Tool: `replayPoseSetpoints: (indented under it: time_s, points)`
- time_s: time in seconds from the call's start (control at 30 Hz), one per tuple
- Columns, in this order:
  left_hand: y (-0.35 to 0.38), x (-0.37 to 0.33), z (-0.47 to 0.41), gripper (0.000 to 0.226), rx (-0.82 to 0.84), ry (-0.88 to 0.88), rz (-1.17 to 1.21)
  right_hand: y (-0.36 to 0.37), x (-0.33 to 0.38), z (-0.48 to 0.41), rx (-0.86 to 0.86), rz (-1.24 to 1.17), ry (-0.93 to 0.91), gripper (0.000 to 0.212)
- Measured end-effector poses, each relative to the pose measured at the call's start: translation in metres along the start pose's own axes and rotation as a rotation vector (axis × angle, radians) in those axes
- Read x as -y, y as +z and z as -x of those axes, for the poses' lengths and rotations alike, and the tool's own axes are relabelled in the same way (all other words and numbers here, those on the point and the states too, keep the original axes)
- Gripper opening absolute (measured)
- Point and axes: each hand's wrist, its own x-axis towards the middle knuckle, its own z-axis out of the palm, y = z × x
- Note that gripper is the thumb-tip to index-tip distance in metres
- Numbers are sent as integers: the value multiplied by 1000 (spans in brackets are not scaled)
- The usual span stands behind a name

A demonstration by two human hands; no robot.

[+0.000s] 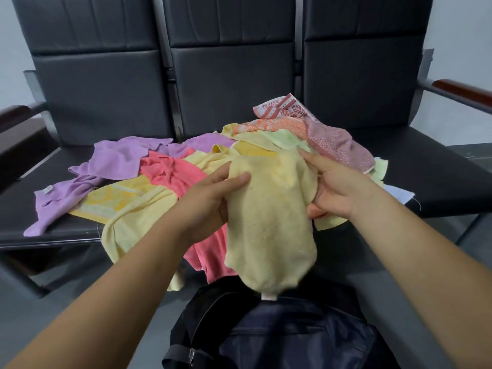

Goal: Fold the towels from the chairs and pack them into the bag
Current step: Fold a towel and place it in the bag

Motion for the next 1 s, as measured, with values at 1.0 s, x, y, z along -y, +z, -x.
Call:
replayPoseSetpoints:
  time_s: [1.0]
  points:
    - [-24, -11, -6, 63, -110, 197, -55, -15, -7, 1, 217, -42, 51, 27]
